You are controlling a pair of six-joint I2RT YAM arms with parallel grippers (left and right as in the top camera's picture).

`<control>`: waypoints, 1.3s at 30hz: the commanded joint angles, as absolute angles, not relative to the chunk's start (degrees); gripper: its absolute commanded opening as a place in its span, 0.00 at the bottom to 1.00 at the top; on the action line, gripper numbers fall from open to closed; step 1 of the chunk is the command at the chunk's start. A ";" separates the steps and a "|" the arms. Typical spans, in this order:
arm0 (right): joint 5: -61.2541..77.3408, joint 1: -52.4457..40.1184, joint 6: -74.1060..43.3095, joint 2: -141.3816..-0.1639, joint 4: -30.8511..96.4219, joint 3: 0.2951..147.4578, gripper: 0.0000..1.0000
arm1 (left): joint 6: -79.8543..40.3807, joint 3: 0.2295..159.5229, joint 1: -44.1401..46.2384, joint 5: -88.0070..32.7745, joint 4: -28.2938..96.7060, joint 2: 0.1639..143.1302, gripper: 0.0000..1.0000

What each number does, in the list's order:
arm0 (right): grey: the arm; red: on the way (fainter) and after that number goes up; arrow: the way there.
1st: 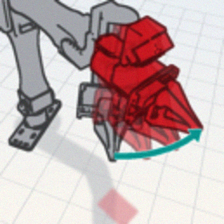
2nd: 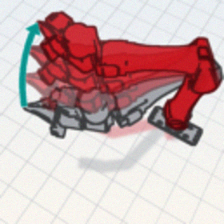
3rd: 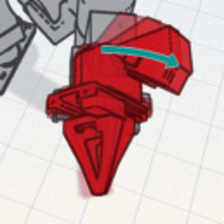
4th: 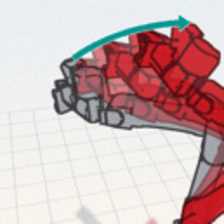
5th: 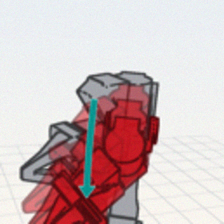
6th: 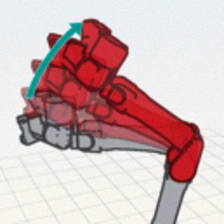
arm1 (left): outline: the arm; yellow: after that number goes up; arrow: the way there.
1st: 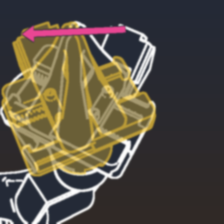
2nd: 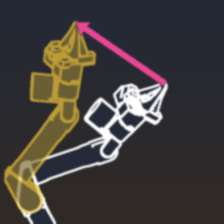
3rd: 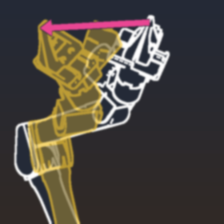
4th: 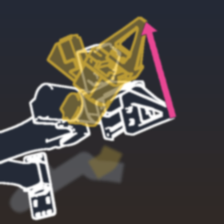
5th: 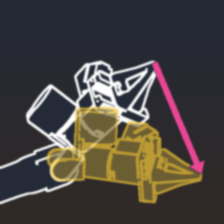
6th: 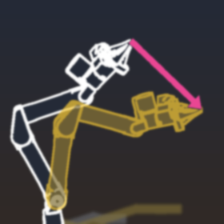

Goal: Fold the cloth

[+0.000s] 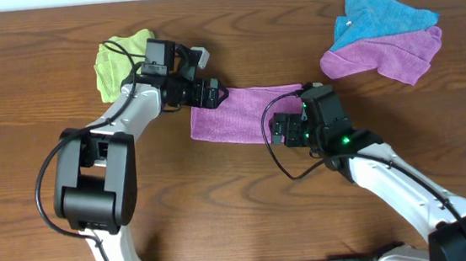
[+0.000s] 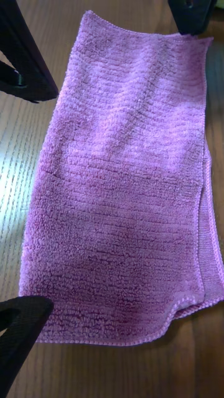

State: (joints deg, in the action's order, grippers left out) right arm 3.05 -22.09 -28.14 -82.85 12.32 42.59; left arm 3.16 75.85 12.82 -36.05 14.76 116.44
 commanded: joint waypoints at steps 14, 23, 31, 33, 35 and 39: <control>3.25 -21.67 -27.38 -82.39 12.25 43.29 0.99 | 6.00 76.75 15.09 -33.91 12.19 118.56 0.90; 3.25 -21.67 -27.35 -82.39 12.25 43.29 0.99 | 6.48 76.75 15.79 -25.89 12.60 118.56 0.98; 3.25 -21.67 -27.35 -82.39 12.23 43.29 0.99 | 7.16 76.79 16.36 -24.67 8.88 118.56 1.00; 3.22 -21.67 -27.35 -82.39 12.23 43.29 0.99 | 7.31 76.79 16.62 -24.93 9.47 118.56 1.00; 3.18 -21.67 -27.35 -82.39 12.19 43.29 0.99 | 7.31 76.79 16.86 -25.52 10.15 118.67 1.00; 2.98 -21.67 -27.35 -82.39 12.21 43.29 0.99 | 7.33 76.77 17.41 -25.63 11.53 119.44 0.94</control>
